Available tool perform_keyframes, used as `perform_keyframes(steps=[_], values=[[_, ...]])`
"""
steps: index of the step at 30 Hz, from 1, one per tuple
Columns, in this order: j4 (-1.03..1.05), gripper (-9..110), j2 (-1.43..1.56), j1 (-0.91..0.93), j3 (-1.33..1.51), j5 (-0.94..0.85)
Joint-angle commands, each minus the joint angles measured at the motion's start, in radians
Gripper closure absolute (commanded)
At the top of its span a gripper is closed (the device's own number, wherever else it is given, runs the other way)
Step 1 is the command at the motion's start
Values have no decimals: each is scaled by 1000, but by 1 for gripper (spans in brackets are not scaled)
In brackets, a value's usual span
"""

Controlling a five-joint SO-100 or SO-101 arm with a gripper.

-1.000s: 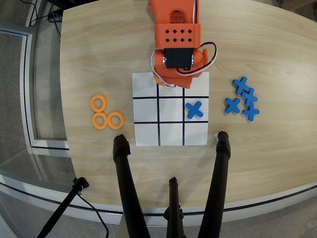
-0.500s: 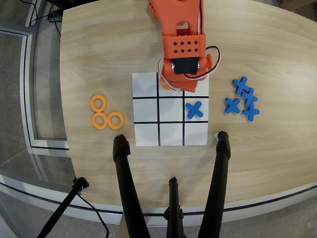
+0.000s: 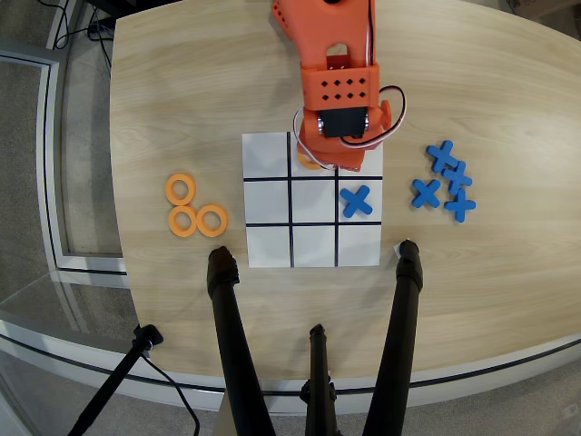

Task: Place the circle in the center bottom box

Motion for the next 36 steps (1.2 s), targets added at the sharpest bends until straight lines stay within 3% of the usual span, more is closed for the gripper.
perform_keyframes(steps=[1,12,20,23,27,36], values=[[15,89,37,21,-26,-9],[479,79,437,-26,-221,-98],[580,79,1262,-114,403,-175],[614,87,1499,-97,618,-221],[572,102,1589,-78,770,-244],[505,102,1592,66,871,-244]])
